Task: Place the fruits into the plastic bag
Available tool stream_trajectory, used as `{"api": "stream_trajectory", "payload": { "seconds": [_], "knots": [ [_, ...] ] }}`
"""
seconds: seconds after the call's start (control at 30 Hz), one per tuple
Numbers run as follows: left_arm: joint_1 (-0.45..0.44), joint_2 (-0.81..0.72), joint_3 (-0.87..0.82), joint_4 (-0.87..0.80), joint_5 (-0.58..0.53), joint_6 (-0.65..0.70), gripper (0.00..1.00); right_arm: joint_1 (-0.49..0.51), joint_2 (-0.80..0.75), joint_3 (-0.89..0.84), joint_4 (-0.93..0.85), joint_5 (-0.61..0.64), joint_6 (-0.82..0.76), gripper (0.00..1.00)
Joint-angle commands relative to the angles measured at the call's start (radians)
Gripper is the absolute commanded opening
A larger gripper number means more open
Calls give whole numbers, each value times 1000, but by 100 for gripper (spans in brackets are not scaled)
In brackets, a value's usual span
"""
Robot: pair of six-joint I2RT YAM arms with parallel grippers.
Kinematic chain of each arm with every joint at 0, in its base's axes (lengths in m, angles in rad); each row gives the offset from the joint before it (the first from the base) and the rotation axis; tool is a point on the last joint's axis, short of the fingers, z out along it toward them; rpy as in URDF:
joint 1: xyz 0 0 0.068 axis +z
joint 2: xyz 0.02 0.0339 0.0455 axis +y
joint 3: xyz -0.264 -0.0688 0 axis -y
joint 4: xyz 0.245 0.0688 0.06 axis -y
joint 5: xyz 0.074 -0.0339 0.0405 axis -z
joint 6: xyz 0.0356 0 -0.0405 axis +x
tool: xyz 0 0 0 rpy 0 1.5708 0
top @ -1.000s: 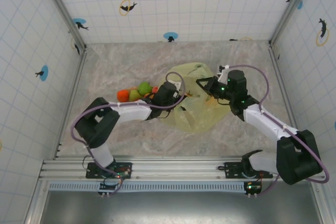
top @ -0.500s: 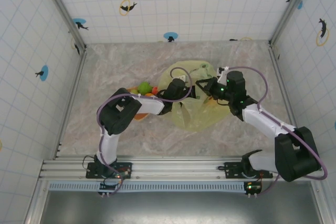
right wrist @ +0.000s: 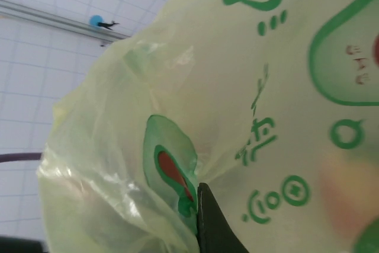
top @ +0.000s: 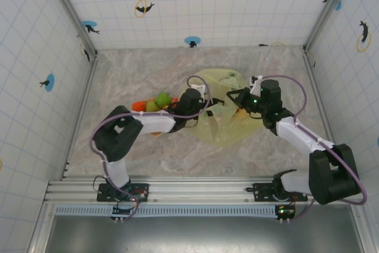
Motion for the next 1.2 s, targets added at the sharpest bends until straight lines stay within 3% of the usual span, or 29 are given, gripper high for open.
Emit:
{"api": "stream_trajectory", "payload": {
  "seconds": [0.0, 0.43, 0.53, 0.63, 0.73, 0.87, 1.0, 1.17],
  "knots": [
    [13, -117, -50, -185, 73, 150, 81, -11, -15, 52, -98, -14, -123, 0],
    [154, -533, -145, -605, 199, 348, 83, -15, 24, 47, -66, -31, -126, 0],
    [231, -627, -140, -670, 133, 360, 83, -12, 26, 48, -55, -35, -123, 0],
    [339, -695, -112, -751, -19, 349, 85, -8, 23, 49, -50, -30, -126, 0],
    [446, -703, -69, -832, -190, 329, 86, -5, 20, 51, -46, -29, -130, 0],
    [543, -650, -38, -885, -334, 324, 87, -5, 18, 47, -35, -39, -132, 0],
    [624, -553, -26, -881, -334, 341, 88, -6, 14, 38, -26, -44, -131, 0],
    [655, -426, 19, -914, -318, 376, 88, -6, 2, 24, -14, -48, -128, 0]
  ]
}}
